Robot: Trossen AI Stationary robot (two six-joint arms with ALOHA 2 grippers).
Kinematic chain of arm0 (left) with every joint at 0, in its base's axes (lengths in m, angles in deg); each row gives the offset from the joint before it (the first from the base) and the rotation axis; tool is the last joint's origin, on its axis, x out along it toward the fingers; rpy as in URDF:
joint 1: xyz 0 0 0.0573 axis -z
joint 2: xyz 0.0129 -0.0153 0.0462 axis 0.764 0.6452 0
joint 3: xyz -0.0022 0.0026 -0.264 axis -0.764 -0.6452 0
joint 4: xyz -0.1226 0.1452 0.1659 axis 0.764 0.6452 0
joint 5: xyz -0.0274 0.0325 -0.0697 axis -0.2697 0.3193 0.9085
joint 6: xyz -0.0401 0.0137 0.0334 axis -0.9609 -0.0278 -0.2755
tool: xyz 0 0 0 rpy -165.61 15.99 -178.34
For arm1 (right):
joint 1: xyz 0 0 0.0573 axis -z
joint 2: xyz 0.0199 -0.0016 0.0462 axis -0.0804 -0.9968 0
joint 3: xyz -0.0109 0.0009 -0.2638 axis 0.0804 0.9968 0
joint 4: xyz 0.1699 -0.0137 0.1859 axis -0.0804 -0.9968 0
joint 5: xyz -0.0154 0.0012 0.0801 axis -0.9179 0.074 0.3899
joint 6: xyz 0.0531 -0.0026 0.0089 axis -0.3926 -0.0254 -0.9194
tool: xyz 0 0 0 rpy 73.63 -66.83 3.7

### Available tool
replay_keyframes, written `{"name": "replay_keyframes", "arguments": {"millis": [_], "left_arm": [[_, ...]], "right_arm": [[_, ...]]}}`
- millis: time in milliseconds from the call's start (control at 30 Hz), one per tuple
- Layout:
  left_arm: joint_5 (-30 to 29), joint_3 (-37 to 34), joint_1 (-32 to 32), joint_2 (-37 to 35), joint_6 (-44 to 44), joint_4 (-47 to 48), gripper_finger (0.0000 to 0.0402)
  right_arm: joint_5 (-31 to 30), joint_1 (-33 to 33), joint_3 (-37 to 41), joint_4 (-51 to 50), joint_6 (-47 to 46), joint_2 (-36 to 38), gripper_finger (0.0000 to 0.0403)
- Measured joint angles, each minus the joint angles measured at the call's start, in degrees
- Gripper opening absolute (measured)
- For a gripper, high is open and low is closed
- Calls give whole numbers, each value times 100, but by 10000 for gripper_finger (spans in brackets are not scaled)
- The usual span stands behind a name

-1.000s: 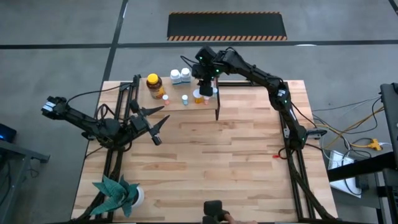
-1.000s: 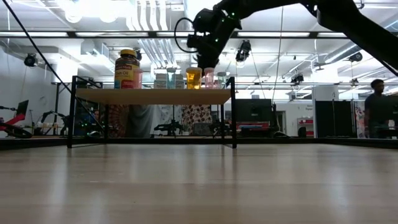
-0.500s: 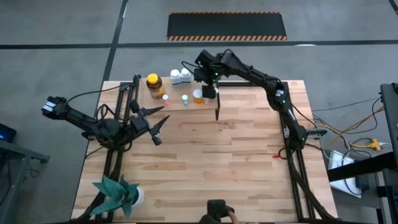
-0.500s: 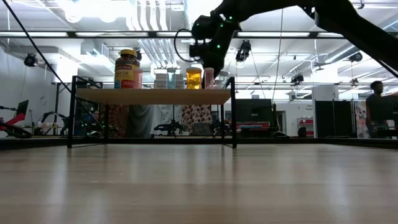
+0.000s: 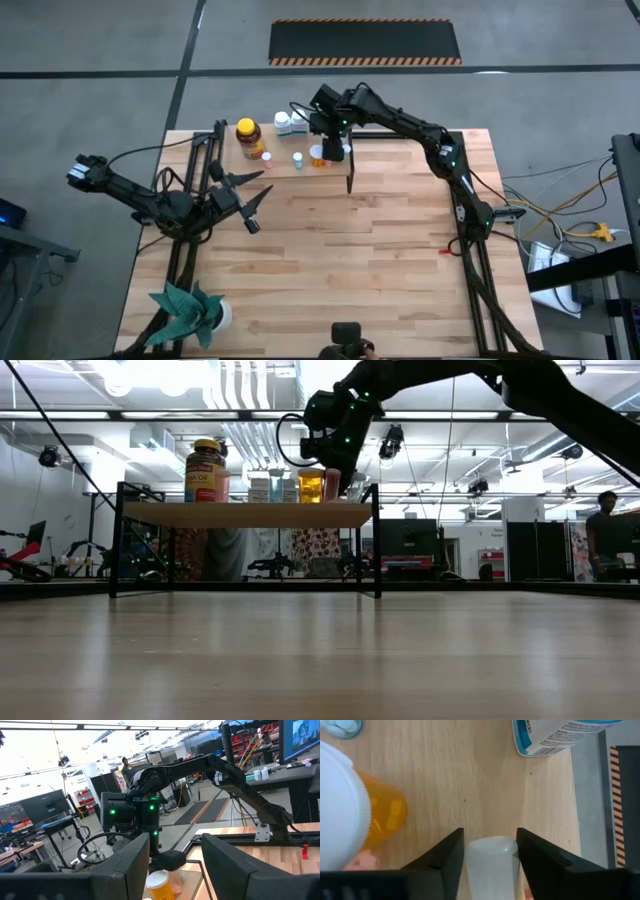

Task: Pick and place medicine bottles onto shelf by color
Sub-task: Put the transparent pill bottle on the shelf

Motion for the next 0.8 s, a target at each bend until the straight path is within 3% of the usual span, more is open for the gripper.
{"name": "replay_keyframes", "arguments": {"millis": [133, 633, 800], "left_arm": [[0, 0, 0, -1, 0, 0, 164], [3, 0, 0, 8, -13, -5, 164], [473, -2, 0, 172, -84, -53, 164]], "right_arm": [[-6, 0, 0, -5, 6, 15, 123], [33, -55, -22, 649, 79, 581, 137], [1297, -116, 10, 772, -619, 1342, 122]]}}
